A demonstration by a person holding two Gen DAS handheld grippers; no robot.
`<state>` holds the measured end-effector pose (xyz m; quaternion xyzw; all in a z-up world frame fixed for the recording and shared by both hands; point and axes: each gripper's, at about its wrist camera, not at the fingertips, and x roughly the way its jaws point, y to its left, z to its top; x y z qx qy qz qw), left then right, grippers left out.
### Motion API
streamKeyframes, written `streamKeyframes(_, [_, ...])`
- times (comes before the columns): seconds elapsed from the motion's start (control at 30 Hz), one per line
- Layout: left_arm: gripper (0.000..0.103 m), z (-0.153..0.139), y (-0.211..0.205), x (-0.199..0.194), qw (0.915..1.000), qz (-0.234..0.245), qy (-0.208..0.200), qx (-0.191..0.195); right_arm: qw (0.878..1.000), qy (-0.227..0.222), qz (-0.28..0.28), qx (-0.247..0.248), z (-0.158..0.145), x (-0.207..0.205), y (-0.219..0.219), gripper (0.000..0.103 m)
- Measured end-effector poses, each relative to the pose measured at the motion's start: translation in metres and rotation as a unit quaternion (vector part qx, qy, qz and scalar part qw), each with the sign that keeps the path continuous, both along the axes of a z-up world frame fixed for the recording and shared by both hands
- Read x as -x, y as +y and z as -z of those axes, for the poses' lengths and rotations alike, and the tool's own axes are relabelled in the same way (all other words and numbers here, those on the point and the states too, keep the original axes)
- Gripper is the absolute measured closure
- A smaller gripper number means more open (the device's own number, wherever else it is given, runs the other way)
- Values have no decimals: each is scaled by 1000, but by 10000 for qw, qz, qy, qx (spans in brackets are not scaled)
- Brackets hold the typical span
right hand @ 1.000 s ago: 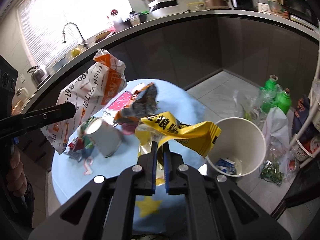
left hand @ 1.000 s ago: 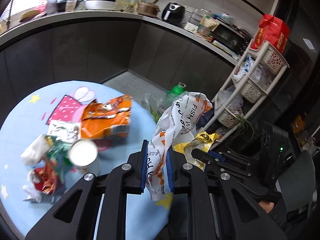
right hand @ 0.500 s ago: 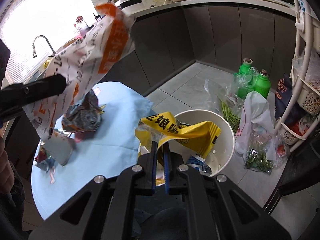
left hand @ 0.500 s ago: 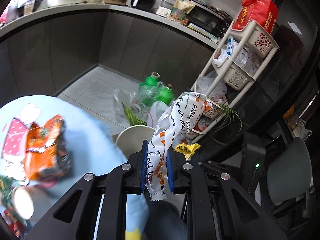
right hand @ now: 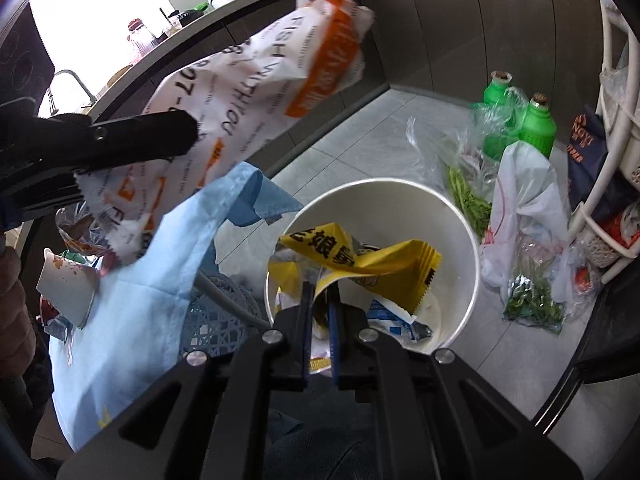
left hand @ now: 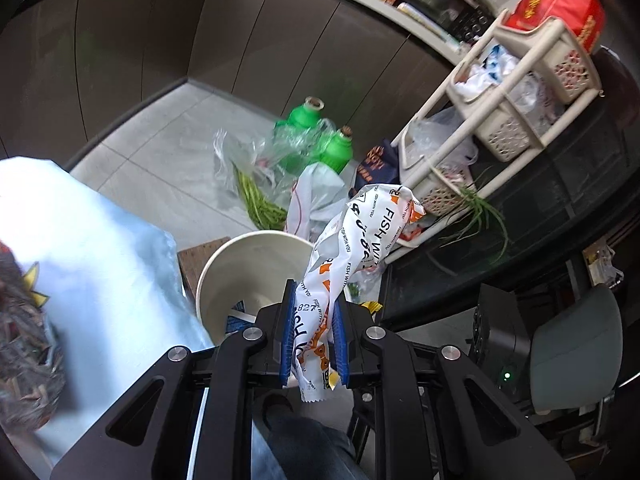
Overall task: Collect trash
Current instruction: 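Carry both wrappers over the white bin and open both tools, then move both open tools back over the table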
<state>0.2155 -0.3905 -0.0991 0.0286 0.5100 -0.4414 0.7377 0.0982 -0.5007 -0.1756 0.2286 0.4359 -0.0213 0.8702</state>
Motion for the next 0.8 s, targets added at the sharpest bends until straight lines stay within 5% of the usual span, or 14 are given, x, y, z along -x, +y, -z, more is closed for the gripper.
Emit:
streamKeyframes(0.2, [87,26,-15,-10,9997,5,122,-206,9997,78,-51,-246,23,-14,-6,92])
streamKeyframes(0.33, [87,35,-20,-12,9993,-4,104,-346,9996,108,-95,-247,32,-21,-8,80])
streamKeyframes(0.37, [83,37,-19,-13,9992,-41,70,-380,9997,125,-93,-208,33,-22,-8,71])
streamKeyframes(0.43, [58,37,-18,-15,9993,-88,42,-359,9997,130,-105,-165,34,-22,-8,49])
streamKeyframes(0.47, [38,36,-17,-15,9993,-169,-6,-322,9998,86,-118,-128,33,-20,-8,40])
streamKeyframes(0.5, [28,33,-14,-15,9993,-261,-89,-242,9999,48,-131,-75,32,-19,-8,38])
streamKeyframes(0.57, [17,28,-12,-16,9990,-352,-219,-164,9998,-84,-145,68,27,-15,-6,19])
streamKeyframes(0.7, [9,19,-8,-13,9982,-445,-388,-106,9997,-221,-62,98,18,-8,-7,3])
streamKeyframes(0.8, [9,13,-6,-9,9976,-471,-484,-135,9995,-266,26,142,10,-3,-10,4])
